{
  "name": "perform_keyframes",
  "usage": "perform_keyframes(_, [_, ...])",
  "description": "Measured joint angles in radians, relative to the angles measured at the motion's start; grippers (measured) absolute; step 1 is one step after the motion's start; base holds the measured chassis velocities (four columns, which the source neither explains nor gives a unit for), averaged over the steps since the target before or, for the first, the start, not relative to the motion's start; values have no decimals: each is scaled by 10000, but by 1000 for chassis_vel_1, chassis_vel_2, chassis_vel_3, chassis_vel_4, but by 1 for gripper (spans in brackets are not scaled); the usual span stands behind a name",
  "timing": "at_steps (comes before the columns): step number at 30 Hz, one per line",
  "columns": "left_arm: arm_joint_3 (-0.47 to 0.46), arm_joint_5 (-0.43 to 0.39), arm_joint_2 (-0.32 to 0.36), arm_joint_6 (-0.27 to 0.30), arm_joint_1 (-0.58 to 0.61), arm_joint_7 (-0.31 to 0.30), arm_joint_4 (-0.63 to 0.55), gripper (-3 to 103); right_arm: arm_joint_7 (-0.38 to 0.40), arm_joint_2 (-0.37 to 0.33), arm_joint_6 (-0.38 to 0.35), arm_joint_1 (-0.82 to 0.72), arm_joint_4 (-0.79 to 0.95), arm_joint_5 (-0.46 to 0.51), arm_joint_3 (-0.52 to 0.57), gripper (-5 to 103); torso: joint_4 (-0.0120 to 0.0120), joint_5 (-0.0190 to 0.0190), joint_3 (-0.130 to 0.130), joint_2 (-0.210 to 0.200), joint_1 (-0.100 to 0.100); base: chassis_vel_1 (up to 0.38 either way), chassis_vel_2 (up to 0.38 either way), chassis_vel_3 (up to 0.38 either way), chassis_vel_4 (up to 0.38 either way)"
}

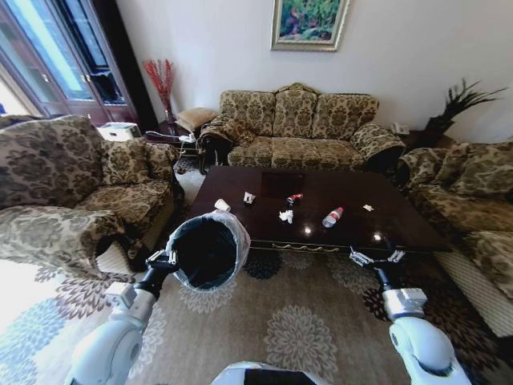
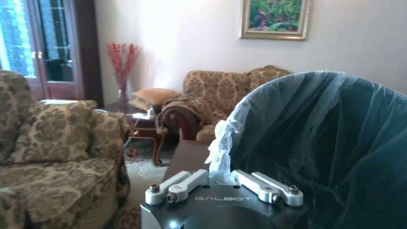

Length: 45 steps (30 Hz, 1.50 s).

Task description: Move to the front of the table and place the trash on the table into the trash bin.

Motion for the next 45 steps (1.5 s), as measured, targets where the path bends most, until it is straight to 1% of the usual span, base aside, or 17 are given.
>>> perform_keyframes(11, [-5, 0, 0, 0, 1, -6, 0, 1, 0, 0, 0, 2, 0, 0, -2, 100, 7, -1, -3, -6, -2, 102, 96, 88, 80])
perform_keyframes(12, [-5, 1, 0, 0, 1, -6, 0, 1, 0, 0, 0, 1, 0, 0, -3, 100, 7, -1, -4, -6, -3, 35, 87, 45, 21])
perform_keyframes(14, [-4, 0, 0, 0, 1, -5, 0, 1, 0, 0, 0, 0, 0, 0, -2, 100, -2, -2, -5, -6, -4, 0, 0, 0, 0])
perform_keyframes(17, [-3, 0, 0, 0, 1, -5, 0, 1, 0, 0, 0, -1, 0, 0, -2, 100, -3, 0, -5, -7, -4, 0, 0, 0, 0])
perform_keyframes(28, [-2, 0, 0, 0, -3, -4, 0, 1, 0, 0, 0, 5, 0, 0, -2, 100, 2, -1, -2, -19, 9, -120, 116, 109, -102])
perform_keyframes(37, [-2, 8, -6, -35, 18, -7, 0, 1, 0, 6, -8, -8, 5, 0, -4, 100, 0, -1, -10, -12, -15, -23, 34, 18, -25])
perform_keyframes(40, [3, 77, -43, -238, 98, -77, 14, 1, 16, 206, -244, -191, 450, -77, -95, 100, -1, 1, -11, -10, -16, 0, 0, 0, 0])
perform_keyframes(41, [12, 209, -117, -607, 248, -244, 49, 1, 49, 405, -492, -373, 922, -171, -193, 100, -1, 0, -10, -10, -14, 0, 0, 0, 0])
perform_keyframes(42, [12, 209, -117, -607, 248, -244, 49, 1, 49, 405, -492, -373, 922, -171, -193, 100, -1, 0, -10, -10, -14, 0, 0, 0, 0])
perform_keyframes(43, [14, 310, -170, -873, 352, -383, 75, 1, 72, 531, -647, -482, 1219, -230, -254, 100, -1, -1, -9, -11, -11, 0, 0, 0, 0])
perform_keyframes(44, [25, 532, -286, -1453, 577, -673, 131, 1, 120, 784, -969, -708, 1816, -354, -383, 100, 1, -1, -7, -12, -4, 0, 0, 0, 0])
perform_keyframes(45, [25, 532, -286, -1453, 577, -673, 131, 1, 120, 784, -969, -708, 1816, -354, -383, 100, 1, -1, -7, -12, -4, 0, 0, 0, 0])
